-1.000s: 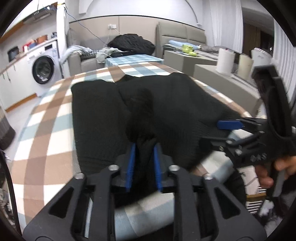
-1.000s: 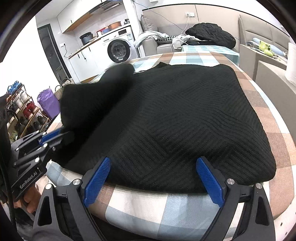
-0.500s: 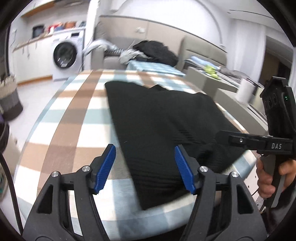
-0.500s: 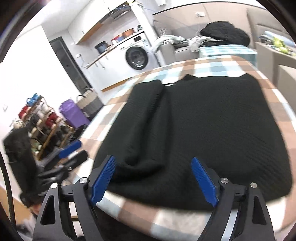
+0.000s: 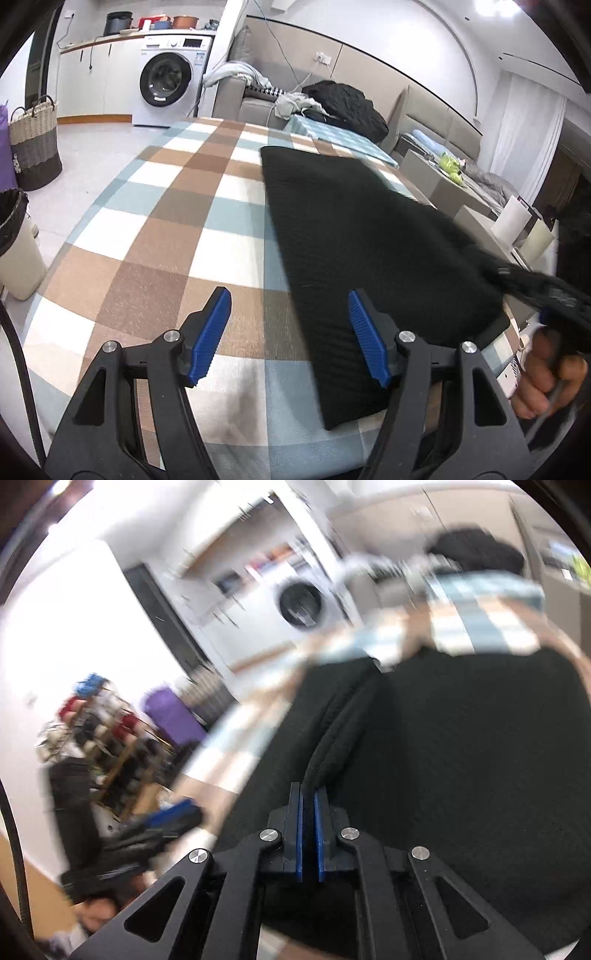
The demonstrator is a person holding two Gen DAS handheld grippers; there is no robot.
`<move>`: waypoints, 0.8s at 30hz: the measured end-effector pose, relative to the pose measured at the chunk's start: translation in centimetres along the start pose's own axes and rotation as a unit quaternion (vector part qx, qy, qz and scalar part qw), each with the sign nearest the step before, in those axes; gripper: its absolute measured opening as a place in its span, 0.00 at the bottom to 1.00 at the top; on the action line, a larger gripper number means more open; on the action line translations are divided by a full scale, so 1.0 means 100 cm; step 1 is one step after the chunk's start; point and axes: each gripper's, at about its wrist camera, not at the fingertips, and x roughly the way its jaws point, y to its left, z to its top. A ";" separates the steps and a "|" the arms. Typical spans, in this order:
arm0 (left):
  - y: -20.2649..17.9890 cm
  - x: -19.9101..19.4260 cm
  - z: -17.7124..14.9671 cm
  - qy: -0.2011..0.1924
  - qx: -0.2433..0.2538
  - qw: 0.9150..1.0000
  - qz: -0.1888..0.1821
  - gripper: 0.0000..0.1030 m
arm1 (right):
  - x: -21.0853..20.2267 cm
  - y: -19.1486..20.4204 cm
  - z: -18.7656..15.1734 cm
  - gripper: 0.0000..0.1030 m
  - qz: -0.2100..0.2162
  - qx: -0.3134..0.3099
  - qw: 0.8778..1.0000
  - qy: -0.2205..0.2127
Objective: Fold small clothes
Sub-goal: 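Grasp the folded side of the shirt with the right gripper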
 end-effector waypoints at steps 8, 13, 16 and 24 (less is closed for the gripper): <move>-0.017 0.014 -0.008 0.028 0.033 0.999 -0.009 0.61 | 0.004 -0.040 -0.035 0.05 -0.082 0.046 0.993 0.071; -0.026 0.020 -0.015 0.038 0.049 0.998 -0.008 0.62 | 0.009 -0.043 -0.041 0.08 -0.075 0.037 0.993 0.089; -0.030 0.021 -0.018 0.044 0.052 0.998 -0.009 0.62 | 0.015 -0.046 -0.043 0.14 -0.075 0.040 0.992 0.096; -0.036 0.026 -0.024 0.055 0.067 0.996 -0.006 0.62 | 0.021 -0.049 -0.036 0.30 -0.061 0.039 0.993 0.095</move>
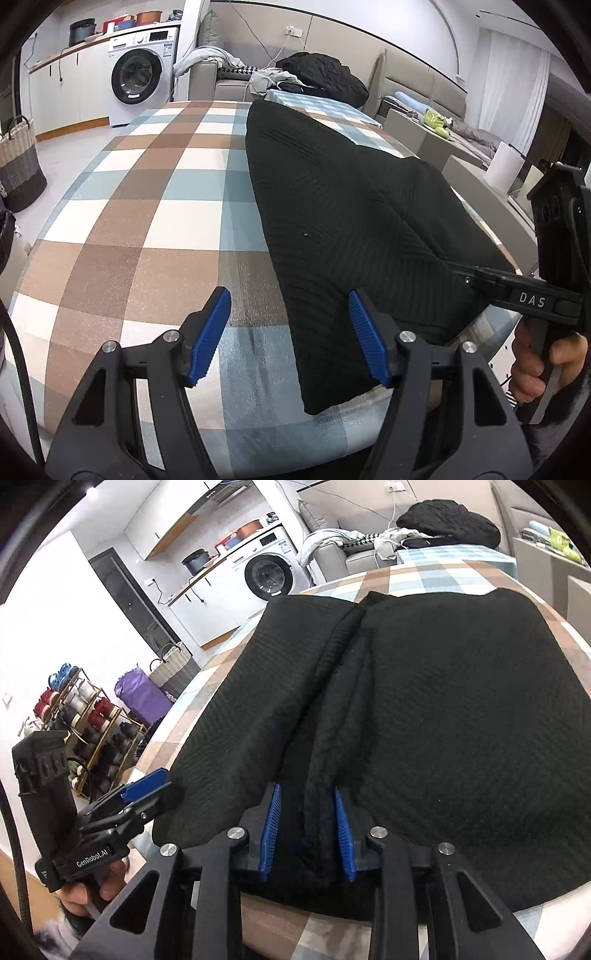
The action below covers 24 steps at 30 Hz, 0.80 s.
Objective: Fold small clothes
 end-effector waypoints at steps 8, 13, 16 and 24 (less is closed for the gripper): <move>0.001 0.001 -0.001 0.003 0.001 1.000 -0.001 0.63 | 0.010 -0.002 0.012 0.32 -0.004 0.005 1.000 -0.002; 0.007 0.003 0.000 0.003 -0.010 1.000 -0.005 0.63 | 0.025 -0.009 0.029 0.32 0.001 0.039 0.999 0.008; 0.012 0.003 0.001 0.001 -0.018 1.000 -0.006 0.63 | 0.038 -0.012 0.045 0.27 0.003 0.060 0.998 0.015; 0.025 -0.008 0.006 -0.018 -0.051 0.998 -0.011 0.64 | -0.007 0.023 0.064 0.04 0.011 -0.028 0.994 -0.101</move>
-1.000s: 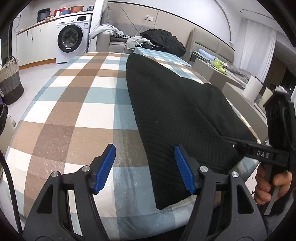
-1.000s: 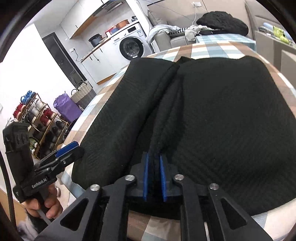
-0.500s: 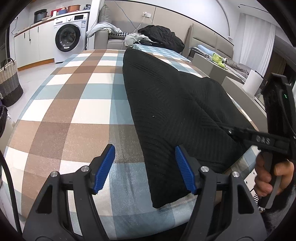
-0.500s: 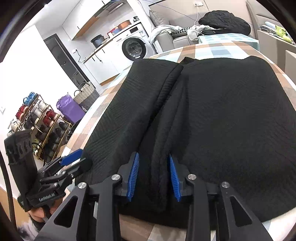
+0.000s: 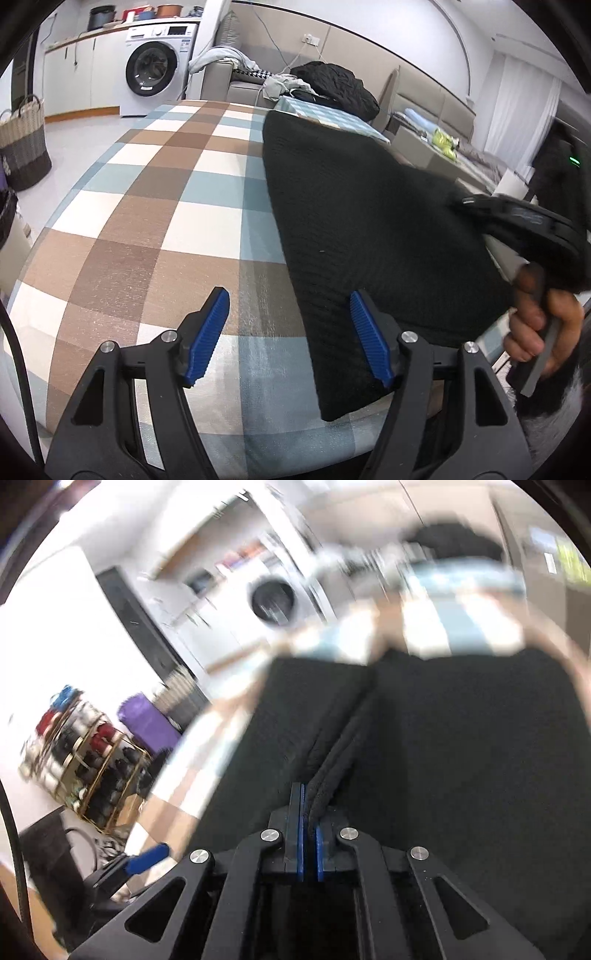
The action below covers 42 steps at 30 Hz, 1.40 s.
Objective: Fold small clothes
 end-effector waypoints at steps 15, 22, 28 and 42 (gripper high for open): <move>-0.010 0.013 -0.006 0.029 0.022 0.999 -0.005 0.67 | 0.007 -0.069 -0.021 0.15 -0.057 0.067 0.993 0.082; -0.011 0.014 -0.006 0.031 0.028 0.999 -0.008 0.67 | -0.008 -0.069 -0.036 0.29 -0.027 0.073 0.993 0.092; -0.009 0.009 -0.005 0.022 0.019 1.000 -0.011 0.67 | -0.005 -0.054 -0.027 0.04 -0.001 0.046 0.998 0.051; -0.035 0.016 -0.016 0.044 0.069 0.997 -0.015 0.67 | -0.015 -0.087 -0.030 0.16 -0.081 0.095 0.991 0.054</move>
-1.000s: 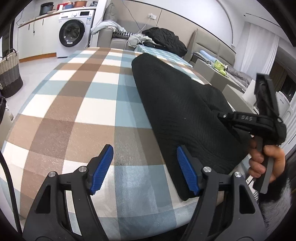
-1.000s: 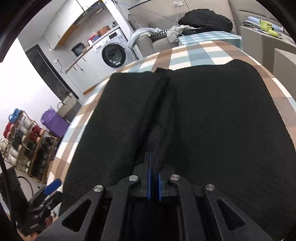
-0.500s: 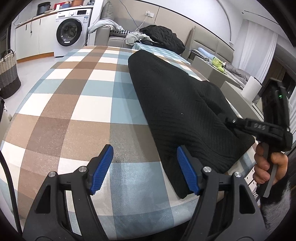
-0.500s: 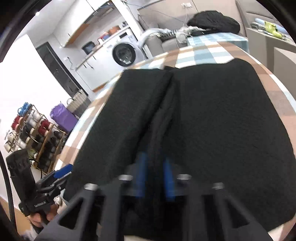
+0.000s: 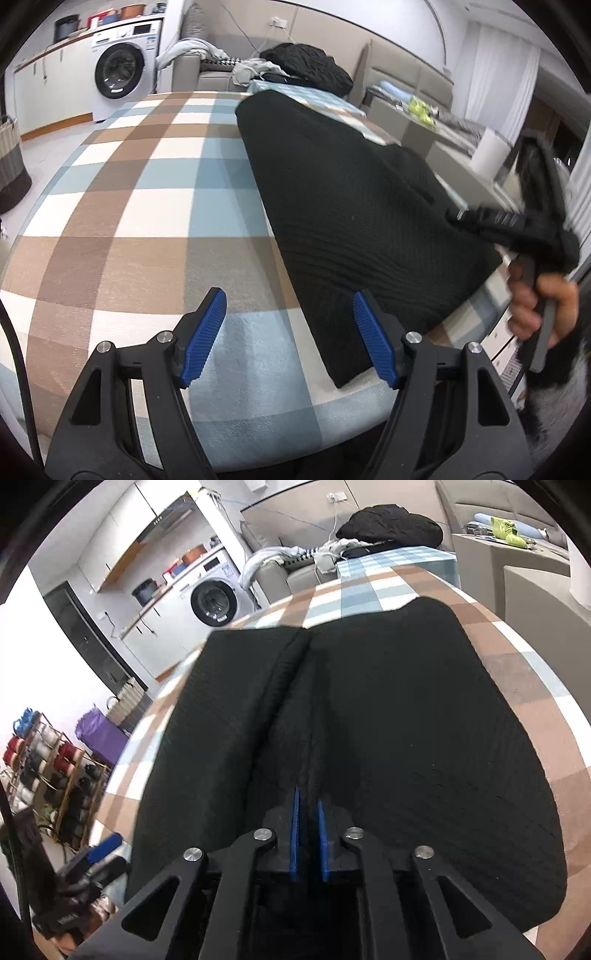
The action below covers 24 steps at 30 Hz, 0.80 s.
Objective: Fold small clothes
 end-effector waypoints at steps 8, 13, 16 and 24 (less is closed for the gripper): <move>-0.002 0.004 -0.003 0.010 0.013 1.000 0.008 0.67 | -0.010 -0.001 -0.017 0.26 0.036 -0.004 0.999 0.028; 0.004 0.006 0.000 0.013 0.002 1.000 0.001 0.67 | -0.025 0.000 -0.028 0.29 0.067 -0.005 0.997 0.023; 0.004 0.006 0.000 0.013 0.001 1.000 -0.002 0.67 | -0.020 0.015 -0.039 0.19 0.021 -0.047 0.998 0.032; 0.006 0.004 0.001 0.015 -0.016 1.000 -0.003 0.67 | -0.053 0.024 -0.046 0.48 0.029 -0.067 0.997 -0.028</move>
